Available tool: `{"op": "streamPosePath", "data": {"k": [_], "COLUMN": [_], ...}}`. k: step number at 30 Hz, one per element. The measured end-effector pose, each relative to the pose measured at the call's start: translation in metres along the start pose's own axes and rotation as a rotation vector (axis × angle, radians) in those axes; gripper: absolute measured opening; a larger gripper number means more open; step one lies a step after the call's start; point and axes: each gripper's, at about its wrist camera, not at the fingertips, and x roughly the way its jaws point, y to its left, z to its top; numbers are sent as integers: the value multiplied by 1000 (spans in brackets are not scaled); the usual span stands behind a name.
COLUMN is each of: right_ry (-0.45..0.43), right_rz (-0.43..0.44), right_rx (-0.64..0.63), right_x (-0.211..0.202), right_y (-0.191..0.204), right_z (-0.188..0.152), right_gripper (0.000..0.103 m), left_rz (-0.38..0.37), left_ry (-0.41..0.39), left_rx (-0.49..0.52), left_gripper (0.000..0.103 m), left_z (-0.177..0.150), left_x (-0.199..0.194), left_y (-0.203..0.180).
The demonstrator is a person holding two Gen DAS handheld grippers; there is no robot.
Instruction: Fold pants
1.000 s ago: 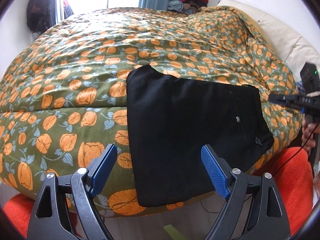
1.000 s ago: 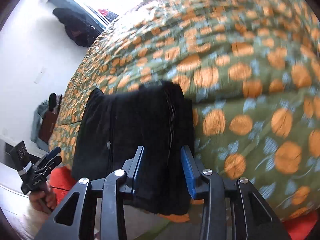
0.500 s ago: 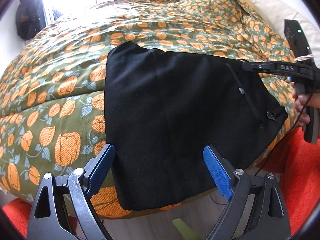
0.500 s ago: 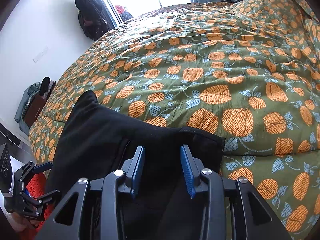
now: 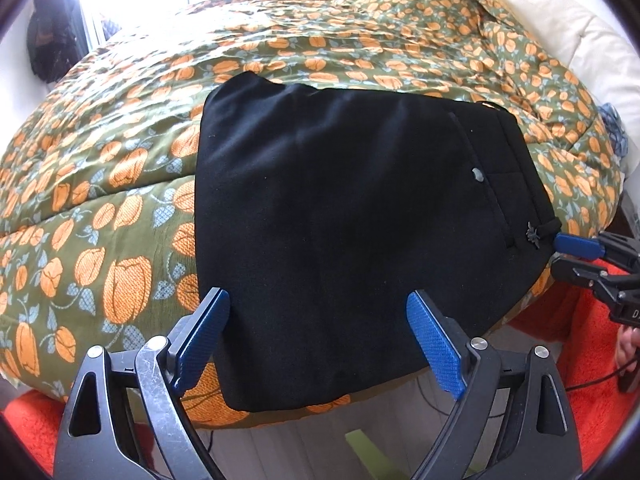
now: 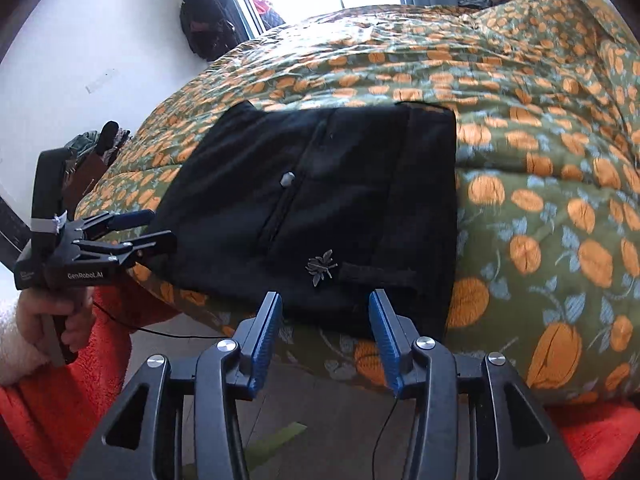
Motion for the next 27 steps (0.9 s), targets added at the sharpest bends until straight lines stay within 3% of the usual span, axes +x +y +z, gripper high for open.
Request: {"op": "streamPosePath", "data": {"k": [3, 6, 8, 11, 18, 27], "right_ry": [-63, -121, -91, 34, -5, -22], "right_rz": [-11, 12, 16, -5, 67, 77], "right_rx": [-25, -49, -52, 0, 70, 61], "right_x": [-22, -36, -25, 9, -2, -6], "right_y": [6, 12, 12, 0, -13, -10], "right_z": [11, 16, 11, -4, -5, -4], "right_gripper": [45, 45, 45, 46, 46, 49], "left_rz": [-39, -29, -24, 12, -11, 64], "left_ry": [-31, -57, -26, 32, -2, 18], "left_rx": [-45, -42, -32, 18, -16, -65], "left_gripper": [91, 91, 91, 91, 92, 92], "left_z": [5, 7, 2, -7, 3, 2], "left_x": [-15, -22, -13, 5, -15, -14], "left_y": [4, 3, 1, -8, -2, 16]}}
